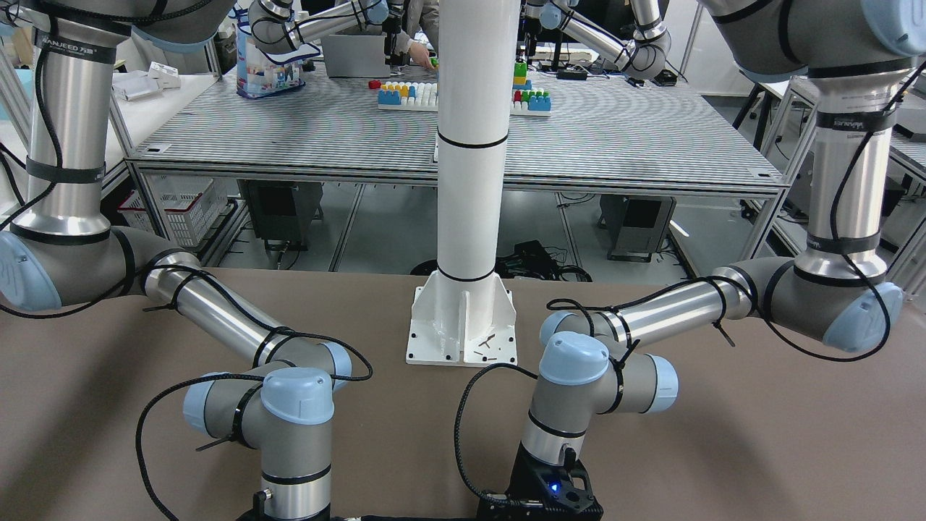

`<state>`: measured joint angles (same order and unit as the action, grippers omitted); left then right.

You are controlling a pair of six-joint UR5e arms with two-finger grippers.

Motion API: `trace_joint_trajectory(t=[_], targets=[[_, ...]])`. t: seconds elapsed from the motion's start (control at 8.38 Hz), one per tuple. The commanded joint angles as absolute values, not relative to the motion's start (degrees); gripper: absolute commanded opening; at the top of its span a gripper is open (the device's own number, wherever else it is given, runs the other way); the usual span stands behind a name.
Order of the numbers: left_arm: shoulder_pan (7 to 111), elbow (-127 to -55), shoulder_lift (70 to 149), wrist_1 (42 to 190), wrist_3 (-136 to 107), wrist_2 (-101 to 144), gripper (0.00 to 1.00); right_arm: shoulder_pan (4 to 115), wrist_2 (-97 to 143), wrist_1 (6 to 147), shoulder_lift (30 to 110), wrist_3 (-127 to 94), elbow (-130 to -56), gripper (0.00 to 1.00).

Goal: Fold clothes

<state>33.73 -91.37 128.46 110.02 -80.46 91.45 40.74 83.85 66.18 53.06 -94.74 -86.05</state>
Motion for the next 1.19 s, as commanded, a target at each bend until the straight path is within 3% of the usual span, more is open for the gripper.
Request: trace_joint_trajectory(t=[0.0,0.12,0.24,0.36,0.48,0.6,0.84,1.07], targets=[[34.36,-89.30,130.87,109.95,-80.51,91.41,0.14,40.69,83.85,66.18,53.35,-94.57,-86.04,0.94],[36.02,-88.25,130.87,110.04,-79.55,91.58,0.00,40.69,83.85,66.09,53.44,-94.48,-86.04,0.94],[36.21,-86.24,131.04,110.21,-76.32,91.84,0.00,40.69,83.85,66.09,53.44,-94.48,-85.96,0.94],[36.82,-88.22,131.31,109.95,-75.77,92.72,0.50,40.69,83.85,66.09,53.35,-94.57,-86.04,0.94],[38.39,-90.59,131.57,109.95,-75.85,98.03,0.93,40.69,83.85,66.09,53.35,-94.57,-85.96,0.94],[39.45,-94.36,130.70,108.99,-75.94,101.57,1.00,40.69,83.85,66.09,53.44,-94.48,-85.96,0.94],[37.54,-100.61,127.02,105.65,-75.76,98.46,1.00,40.69,83.76,66.09,53.35,-94.57,-85.96,0.94],[27.99,-98.80,126.38,105.56,-75.50,86.97,1.00,40.69,83.85,66.09,53.44,-94.40,-85.87,0.94]])
